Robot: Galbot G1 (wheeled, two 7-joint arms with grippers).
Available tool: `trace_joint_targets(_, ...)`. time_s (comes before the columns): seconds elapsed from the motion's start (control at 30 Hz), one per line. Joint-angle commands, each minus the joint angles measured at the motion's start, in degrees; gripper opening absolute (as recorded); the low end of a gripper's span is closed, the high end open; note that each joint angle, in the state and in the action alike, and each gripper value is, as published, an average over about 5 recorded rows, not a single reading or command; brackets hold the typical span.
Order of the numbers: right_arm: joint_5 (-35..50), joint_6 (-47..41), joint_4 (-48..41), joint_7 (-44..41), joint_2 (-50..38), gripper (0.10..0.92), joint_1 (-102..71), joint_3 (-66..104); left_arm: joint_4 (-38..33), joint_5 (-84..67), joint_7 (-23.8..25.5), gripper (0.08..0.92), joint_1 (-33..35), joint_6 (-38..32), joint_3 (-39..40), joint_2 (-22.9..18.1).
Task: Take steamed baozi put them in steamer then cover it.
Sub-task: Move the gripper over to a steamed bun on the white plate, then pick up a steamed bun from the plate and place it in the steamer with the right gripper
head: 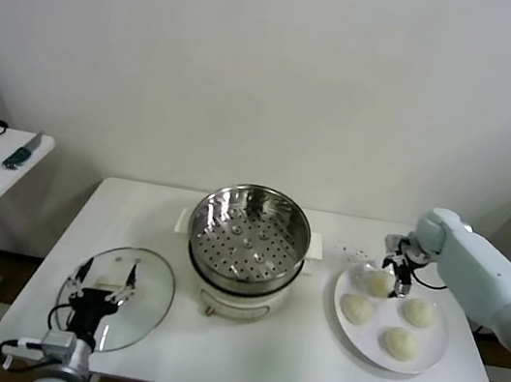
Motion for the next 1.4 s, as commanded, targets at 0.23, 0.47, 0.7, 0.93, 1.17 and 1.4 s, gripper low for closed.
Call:
trace_joint_targets(0.23, -2.3, 2.2, -4.7, -1.1, 3.3, 0.818, -0.5, 1.8, 0.3, 0.5, -0.3, 0.823, -0.1, 0.1, -0.1, 0.1)
trace_joint_targets(0.47, -2.0, 2.8, -4.4, -1.7, 2.9, 0.737, 0.5, 1.7, 0.0, 0.6, -0.5, 0.823, 0.2, 0.1, -0.2, -0.2)
trace_joint_targets(0.7, 3.9, 4.0, 1.5, -2.4, 0.6, 0.705, 7.0, -4.5, -0.5, 0.6, -0.5, 0.823, 0.7, 0.1, -0.3, -0.2)
trace_joint_targets(0.93, 15.6, 10.7, 10.5, -3.9, 1.8, 0.704, 24.6, -22.1, -1.1, 1.0, -0.4, 0.823, 1.6, 0.2, 0.1, 0.0)
trace_joint_targets(1.17, 15.3, 22.9, 11.7, -5.7, 11.2, 0.706, 37.9, -30.2, -1.3, 1.5, -0.4, 0.823, 2.1, 0.1, 0.5, 0.0)
trace_joint_targets(1.4, 5.9, 32.0, 13.0, -4.7, 20.4, 0.712, 38.2, -27.3, -1.2, 1.4, -0.3, 0.823, 2.2, 0.5, 0.6, -0.1)
